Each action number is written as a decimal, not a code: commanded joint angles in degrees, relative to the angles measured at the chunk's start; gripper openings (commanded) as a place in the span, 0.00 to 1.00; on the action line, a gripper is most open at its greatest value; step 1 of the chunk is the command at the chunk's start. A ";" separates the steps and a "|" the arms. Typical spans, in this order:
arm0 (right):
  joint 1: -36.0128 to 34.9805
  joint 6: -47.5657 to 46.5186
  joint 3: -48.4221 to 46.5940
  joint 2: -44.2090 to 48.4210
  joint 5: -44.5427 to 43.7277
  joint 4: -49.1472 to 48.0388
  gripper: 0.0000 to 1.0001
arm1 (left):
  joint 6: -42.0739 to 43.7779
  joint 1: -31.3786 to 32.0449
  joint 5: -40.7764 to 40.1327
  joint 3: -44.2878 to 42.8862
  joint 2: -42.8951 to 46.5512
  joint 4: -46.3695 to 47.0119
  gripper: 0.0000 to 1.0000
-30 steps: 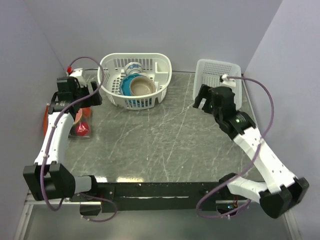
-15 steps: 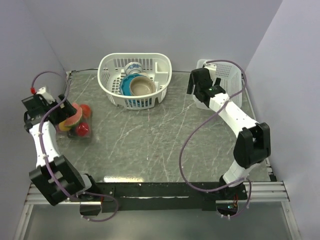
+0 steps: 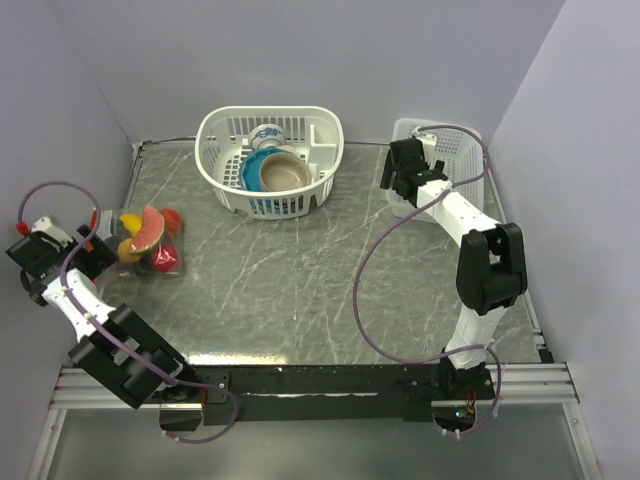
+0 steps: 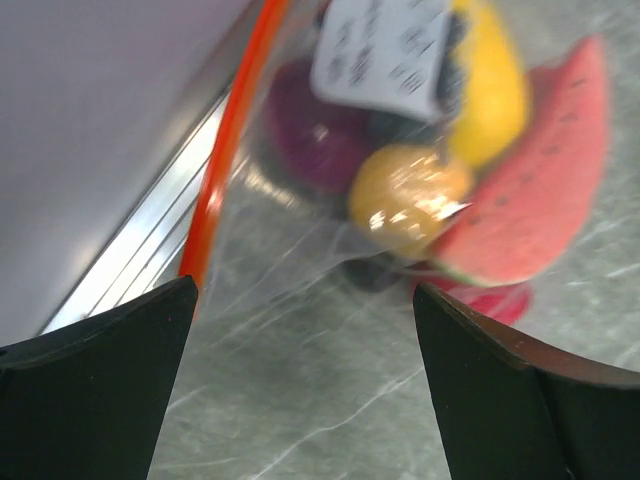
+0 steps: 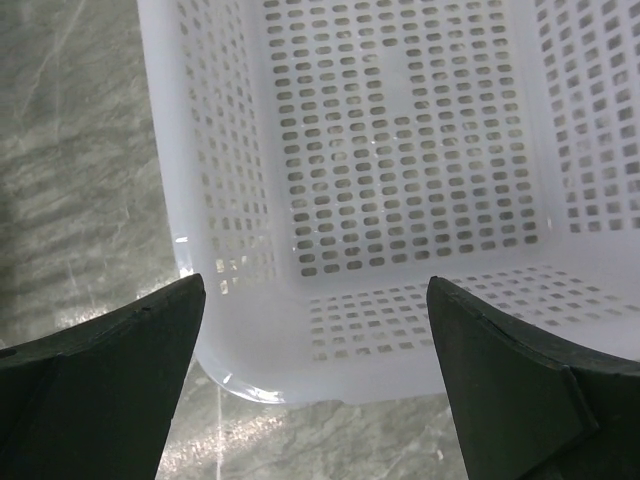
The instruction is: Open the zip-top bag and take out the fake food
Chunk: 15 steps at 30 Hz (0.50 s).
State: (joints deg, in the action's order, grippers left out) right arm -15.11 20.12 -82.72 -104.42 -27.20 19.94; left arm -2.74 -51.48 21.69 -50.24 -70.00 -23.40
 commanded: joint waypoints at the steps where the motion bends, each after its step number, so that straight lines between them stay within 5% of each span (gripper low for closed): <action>1: -0.27 1.06 2.21 -0.78 1.01 -3.15 1.00 | 4.06 -1.86 -3.66 4.87 3.55 6.16 0.97; 15: -0.71 2.29 8.88 1.76 2.59 -6.32 0.96 | 3.19 -4.59 -5.35 13.24 1.62 20.15 0.97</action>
State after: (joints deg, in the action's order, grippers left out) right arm -15.25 21.76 -75.59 -105.06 -25.34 14.98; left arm 0.64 -55.88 14.83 -36.27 -66.26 -8.58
